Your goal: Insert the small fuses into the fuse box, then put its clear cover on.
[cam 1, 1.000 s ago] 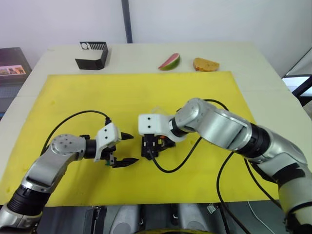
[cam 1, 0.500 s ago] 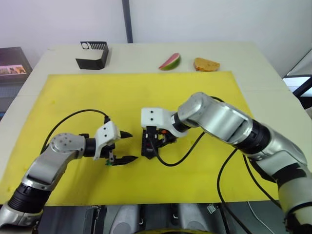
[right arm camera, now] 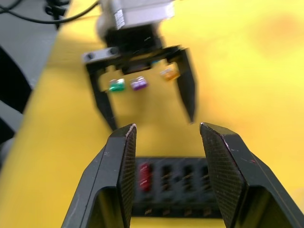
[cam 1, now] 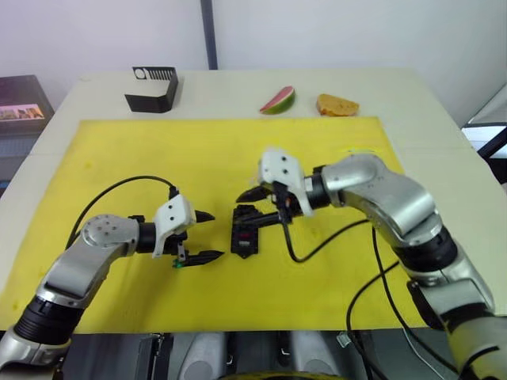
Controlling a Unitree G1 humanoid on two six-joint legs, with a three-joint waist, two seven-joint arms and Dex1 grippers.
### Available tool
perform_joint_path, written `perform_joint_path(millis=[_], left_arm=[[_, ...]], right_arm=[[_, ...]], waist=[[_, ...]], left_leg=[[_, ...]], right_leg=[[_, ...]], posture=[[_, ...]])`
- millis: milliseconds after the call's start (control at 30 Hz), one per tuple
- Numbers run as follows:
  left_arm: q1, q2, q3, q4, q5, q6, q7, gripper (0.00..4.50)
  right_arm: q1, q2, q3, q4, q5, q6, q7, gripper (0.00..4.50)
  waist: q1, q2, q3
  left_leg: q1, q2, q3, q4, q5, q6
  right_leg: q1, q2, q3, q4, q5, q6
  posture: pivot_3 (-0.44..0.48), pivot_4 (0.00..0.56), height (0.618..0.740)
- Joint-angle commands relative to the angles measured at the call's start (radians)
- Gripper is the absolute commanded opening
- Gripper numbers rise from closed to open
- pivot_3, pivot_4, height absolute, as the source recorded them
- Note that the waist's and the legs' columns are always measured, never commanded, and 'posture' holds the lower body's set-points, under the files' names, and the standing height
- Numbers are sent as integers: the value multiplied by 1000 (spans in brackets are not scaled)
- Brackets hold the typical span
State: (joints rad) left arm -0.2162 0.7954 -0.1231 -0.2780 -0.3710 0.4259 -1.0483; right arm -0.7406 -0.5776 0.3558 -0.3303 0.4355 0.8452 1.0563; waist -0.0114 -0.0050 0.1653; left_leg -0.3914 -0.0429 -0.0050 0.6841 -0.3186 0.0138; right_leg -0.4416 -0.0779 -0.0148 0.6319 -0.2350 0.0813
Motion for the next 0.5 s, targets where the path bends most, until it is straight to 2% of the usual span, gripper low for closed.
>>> perform_joint_path(millis=[33, 133, 500], left_arm=[[-10, 11, 37, -15, -8, 0, -3, 4500], [-15, 13, 37, -12, -9, 3, -7, 4500], [-33, 15, 30, -8, -6, 14, -19, 4500]], right_arm=[[62, 3, -55, -45, 26, -68, 0, 1360], [113, 11, -29, -44, -1, -114, -10, 19], [151, 35, 27, -9, -50, -159, -28, 19]], waist=[[0, 0, 0], [-2, 0, 0], [0, 0, 0]], left_leg=[[0, 0, 0, 0, 0, 0], [0, 0, 0, -1, 0, 0], [0, 0, 0, 0, 1, -1]], right_leg=[[0, 0, 0, 0, 0, 0], [-1, 0, 0, 1, 0, 0], [0, 0, 0, 1, 0, 0]], posture=[[0, 150, 740], [0, 150, 740], [0, 150, 740]])
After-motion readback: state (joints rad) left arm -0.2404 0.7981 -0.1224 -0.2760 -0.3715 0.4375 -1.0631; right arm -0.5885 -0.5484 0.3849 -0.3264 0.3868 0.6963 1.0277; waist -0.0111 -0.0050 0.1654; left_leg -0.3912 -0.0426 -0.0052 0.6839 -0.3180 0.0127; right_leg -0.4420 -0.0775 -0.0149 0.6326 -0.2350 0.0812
